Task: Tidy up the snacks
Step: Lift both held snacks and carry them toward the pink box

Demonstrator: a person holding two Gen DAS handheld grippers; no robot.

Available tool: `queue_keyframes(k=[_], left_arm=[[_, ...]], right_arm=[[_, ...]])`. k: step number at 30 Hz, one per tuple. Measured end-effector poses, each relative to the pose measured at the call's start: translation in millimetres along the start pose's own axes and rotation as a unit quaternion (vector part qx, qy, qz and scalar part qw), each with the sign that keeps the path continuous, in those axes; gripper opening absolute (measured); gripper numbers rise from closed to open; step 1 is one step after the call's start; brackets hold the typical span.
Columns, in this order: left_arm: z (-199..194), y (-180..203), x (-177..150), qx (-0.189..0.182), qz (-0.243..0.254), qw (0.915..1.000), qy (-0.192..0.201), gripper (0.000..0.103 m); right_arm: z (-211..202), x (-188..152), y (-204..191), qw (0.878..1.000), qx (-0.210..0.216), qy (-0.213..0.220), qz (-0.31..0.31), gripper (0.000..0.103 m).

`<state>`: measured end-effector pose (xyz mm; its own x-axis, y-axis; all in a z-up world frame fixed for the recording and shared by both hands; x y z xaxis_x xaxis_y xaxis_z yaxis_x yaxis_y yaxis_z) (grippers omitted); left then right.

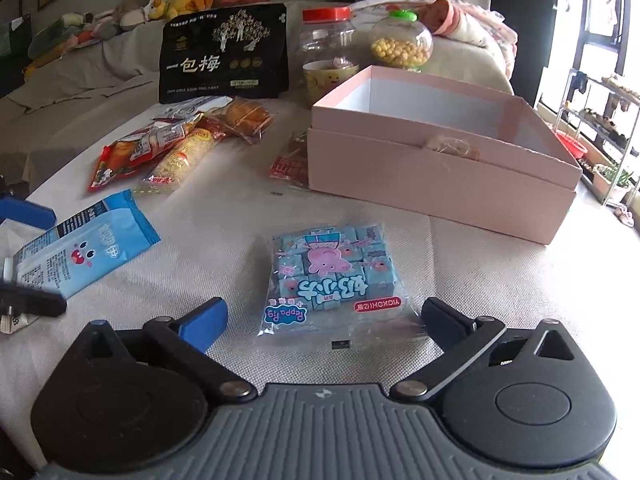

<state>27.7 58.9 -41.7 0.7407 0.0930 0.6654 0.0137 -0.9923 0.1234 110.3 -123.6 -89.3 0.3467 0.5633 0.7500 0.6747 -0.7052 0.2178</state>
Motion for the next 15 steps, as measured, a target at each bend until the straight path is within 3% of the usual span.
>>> queue_keyframes(k=[6,11,15], left_arm=[[15.8,-30.8,-3.6,0.014,-0.081,0.9961,-0.031,0.099],[18.6,-19.6,-0.4,-0.006,-0.076,0.9966,-0.031,0.098],[20.7,-9.7,-3.0,0.018,-0.058,0.9978,-0.025,0.096]], right_arm=[[-0.1,-0.5,-0.8,1.000,0.004,-0.004,-0.002,0.103],[-2.2,-0.8,-3.1,1.000,-0.002,-0.001,-0.010,0.103],[-1.9,2.2,-2.1,1.000,0.003,-0.011,-0.015,0.103]])
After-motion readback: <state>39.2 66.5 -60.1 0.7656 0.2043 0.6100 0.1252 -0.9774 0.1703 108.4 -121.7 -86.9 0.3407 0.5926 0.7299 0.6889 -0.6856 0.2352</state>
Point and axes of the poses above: each gripper's, at about its wrist camera, not at the fingertips, and z roughly the way its jaws point, y to its right, x to its top, the point moved 10 cm from there along z, roughly the way its jaws point, and after that the axes turned 15 degrees about -z, right-handed, at the moved point
